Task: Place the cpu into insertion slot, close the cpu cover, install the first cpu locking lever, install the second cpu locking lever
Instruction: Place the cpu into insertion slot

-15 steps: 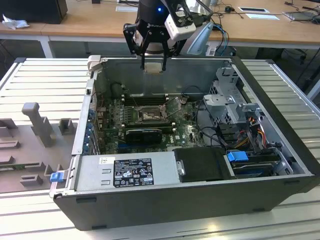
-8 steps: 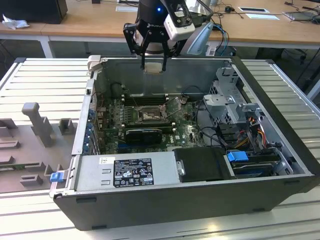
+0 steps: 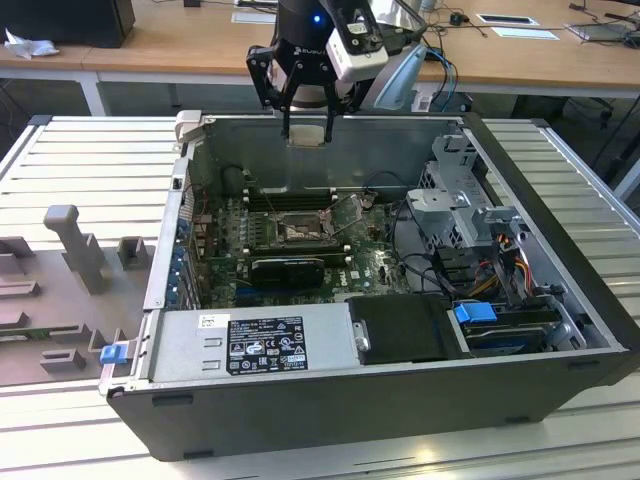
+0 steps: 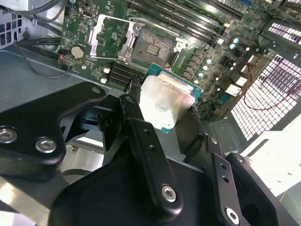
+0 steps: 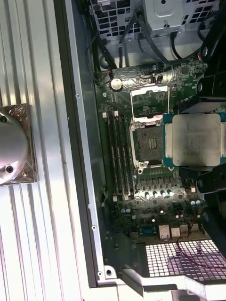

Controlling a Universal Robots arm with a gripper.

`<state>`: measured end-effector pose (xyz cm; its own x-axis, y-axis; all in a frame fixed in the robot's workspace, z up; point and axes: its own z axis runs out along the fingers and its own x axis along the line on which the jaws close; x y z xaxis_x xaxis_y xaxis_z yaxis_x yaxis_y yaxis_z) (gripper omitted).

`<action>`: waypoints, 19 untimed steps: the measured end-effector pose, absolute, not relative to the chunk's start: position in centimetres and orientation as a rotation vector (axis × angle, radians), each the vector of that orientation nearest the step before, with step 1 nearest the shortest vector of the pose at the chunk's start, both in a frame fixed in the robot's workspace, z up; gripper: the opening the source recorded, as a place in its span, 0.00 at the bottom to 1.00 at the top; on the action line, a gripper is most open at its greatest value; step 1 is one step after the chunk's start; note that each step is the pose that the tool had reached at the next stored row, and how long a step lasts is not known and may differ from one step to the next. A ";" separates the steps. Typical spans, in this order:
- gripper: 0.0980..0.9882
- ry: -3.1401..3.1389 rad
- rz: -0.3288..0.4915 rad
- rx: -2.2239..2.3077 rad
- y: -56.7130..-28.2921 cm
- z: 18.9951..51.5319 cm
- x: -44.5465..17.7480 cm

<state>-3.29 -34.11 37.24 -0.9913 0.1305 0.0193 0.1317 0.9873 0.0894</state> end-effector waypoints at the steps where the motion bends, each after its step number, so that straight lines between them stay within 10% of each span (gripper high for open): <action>1: 0.50 -3.118 -0.142 -0.209 -34.1 37.2 -3.3; 19: 0.50 -3.114 -0.142 -0.282 -34.1 37.2 -3.3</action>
